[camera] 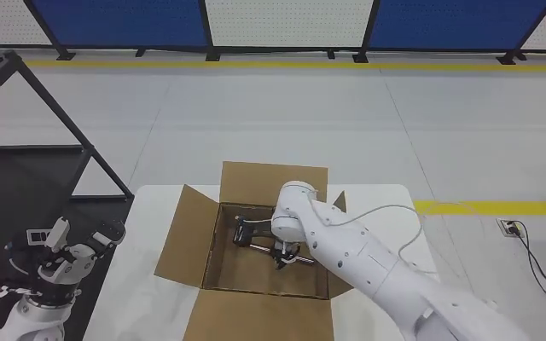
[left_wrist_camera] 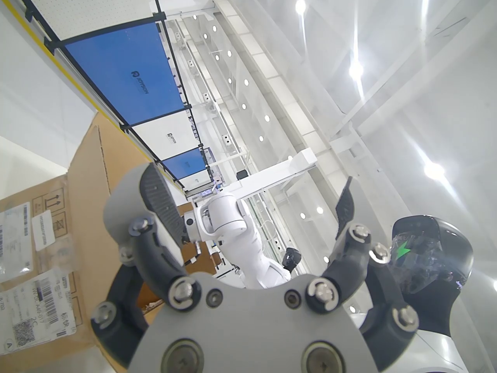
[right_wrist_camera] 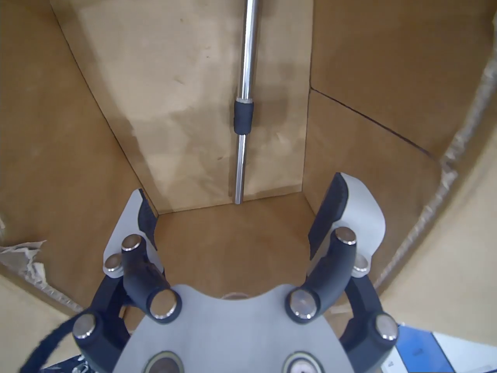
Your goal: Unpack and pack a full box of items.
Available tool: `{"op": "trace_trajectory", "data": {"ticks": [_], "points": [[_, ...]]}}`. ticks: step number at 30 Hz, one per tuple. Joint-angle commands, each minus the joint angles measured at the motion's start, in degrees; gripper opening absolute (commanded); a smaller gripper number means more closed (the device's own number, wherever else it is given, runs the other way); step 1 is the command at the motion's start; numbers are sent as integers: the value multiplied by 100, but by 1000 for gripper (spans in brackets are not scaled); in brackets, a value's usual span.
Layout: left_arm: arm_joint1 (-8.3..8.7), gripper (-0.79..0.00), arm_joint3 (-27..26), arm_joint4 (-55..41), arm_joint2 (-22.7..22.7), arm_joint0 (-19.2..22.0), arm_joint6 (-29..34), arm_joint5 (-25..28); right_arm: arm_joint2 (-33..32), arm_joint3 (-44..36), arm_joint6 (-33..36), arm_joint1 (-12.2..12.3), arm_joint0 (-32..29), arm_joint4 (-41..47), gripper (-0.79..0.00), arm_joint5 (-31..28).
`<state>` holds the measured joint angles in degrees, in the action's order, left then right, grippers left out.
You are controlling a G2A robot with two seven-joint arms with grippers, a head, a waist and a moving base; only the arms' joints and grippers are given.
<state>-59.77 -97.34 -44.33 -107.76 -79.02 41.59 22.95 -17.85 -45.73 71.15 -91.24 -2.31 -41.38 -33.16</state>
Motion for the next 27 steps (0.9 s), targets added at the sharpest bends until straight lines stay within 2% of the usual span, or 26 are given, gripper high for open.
{"op": "trace_trajectory", "data": {"ticks": [1,9,12,14,17,21,22,27], "points": [[0,0,0,0,0,0,0,0,138,360,-193,-133,66,121,0,-190],[0,0,0,0,0,0,0,0,578,1509,-734,-612,215,390,-31,-732],[0,0,0,0,0,0,0,0,637,1879,-892,-773,222,448,-108,-889],[0,0,0,0,0,0,0,0,662,2085,-983,-872,218,452,-194,-980],[0,0,0,0,0,0,0,0,682,2370,-1158,-1002,212,413,-228,-1118],[0,0,0,0,0,0,0,0,692,2683,-1480,-1149,182,317,-265,-1125],[0,0,0,0,0,0,0,0,688,2763,-1572,-1180,175,299,-296,-1115],[0,0,0,0,0,0,0,0,644,3098,-1854,-1315,139,275,-314,-866]]}}
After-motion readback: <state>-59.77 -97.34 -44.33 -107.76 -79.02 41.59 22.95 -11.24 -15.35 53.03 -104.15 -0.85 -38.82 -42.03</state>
